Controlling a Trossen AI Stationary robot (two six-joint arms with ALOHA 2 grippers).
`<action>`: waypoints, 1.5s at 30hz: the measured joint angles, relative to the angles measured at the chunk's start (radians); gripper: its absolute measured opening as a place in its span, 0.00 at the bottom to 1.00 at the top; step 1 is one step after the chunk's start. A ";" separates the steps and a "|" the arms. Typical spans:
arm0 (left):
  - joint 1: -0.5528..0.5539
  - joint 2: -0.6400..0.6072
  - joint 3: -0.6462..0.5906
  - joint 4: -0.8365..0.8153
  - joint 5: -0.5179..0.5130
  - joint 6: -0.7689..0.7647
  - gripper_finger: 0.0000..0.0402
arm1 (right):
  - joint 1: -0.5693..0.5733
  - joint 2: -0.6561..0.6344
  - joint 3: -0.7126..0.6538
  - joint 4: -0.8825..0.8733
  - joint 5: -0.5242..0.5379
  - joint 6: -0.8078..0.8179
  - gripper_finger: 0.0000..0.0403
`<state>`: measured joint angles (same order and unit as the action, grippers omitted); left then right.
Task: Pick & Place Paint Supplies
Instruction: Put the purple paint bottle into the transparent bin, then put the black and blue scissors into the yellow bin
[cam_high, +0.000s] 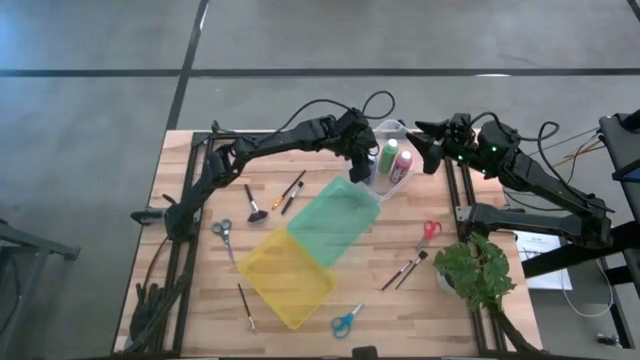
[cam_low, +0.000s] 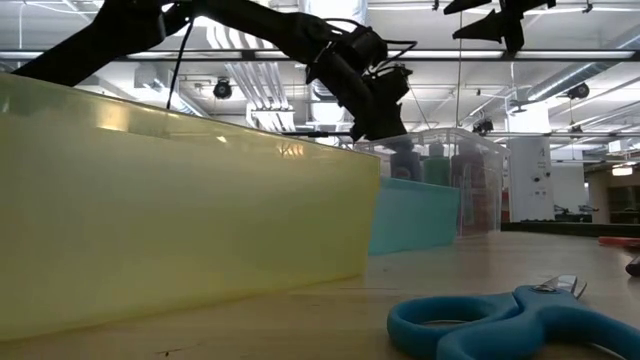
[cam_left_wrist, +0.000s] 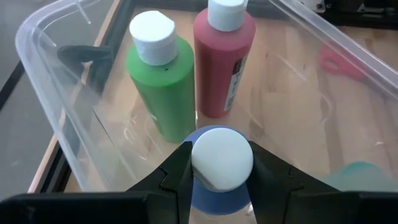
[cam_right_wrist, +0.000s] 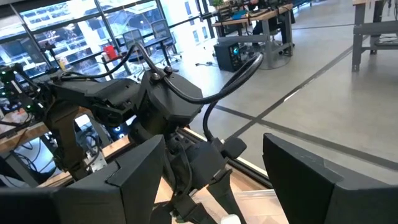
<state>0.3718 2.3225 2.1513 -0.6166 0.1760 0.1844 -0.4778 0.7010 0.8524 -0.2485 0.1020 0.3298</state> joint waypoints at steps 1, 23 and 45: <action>-0.001 0.002 0.000 0.000 0.000 -0.002 0.29 | 0.000 0.000 0.000 0.000 0.000 0.000 0.65; -0.007 0.003 0.001 0.025 -0.001 -0.037 0.66 | 0.000 0.000 0.000 0.000 0.000 -0.008 0.65; 0.020 -0.212 0.070 -0.058 -0.144 0.046 0.69 | 0.000 -0.007 0.000 0.024 -0.001 -0.009 0.65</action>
<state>0.3923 2.1101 2.2215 -0.6748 0.0322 0.2308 -0.4778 0.6937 0.8527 -0.2245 0.1013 0.3210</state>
